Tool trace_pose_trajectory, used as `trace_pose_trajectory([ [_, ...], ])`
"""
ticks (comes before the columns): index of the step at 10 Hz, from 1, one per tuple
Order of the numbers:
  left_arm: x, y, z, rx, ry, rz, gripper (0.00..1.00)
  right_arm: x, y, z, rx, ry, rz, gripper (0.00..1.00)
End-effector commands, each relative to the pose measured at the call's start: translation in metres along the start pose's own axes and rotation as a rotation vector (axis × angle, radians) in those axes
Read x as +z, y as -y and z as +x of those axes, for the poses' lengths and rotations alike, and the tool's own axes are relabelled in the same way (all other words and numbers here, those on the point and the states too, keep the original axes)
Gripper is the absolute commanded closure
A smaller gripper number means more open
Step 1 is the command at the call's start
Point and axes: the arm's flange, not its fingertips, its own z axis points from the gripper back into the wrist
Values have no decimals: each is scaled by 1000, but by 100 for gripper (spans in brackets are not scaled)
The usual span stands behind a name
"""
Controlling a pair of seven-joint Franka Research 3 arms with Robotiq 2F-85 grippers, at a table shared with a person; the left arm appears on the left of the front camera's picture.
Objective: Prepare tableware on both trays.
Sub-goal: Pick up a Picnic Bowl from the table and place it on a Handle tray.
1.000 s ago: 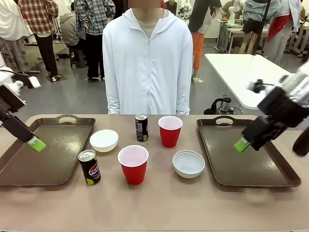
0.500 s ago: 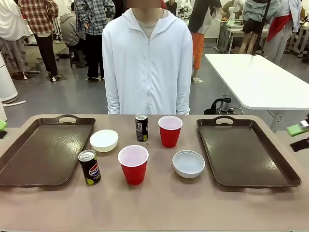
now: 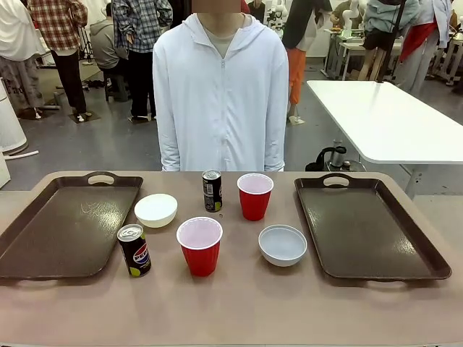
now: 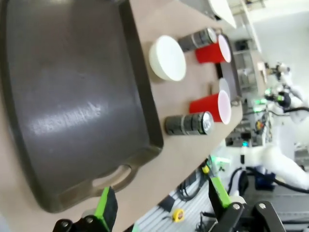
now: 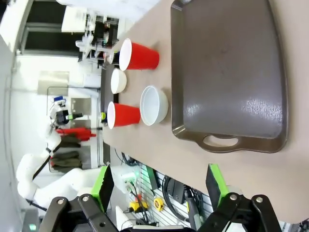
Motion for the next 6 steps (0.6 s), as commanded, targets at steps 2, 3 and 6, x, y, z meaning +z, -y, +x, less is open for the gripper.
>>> trace_pose_trajectory([
  [2, 8, -4, 0, 47, 59, 40, 0, -1, 8, 7, -25, 58, -1, 0],
  [3, 11, -7, 0, 52, 59, 48, 0, -2, 10, 6, -31, 51, -7, 0],
  [6, 13, -8, -2, 39, 52, 37, 0, 1, 9, 4, -40, 36, -10, 0],
])
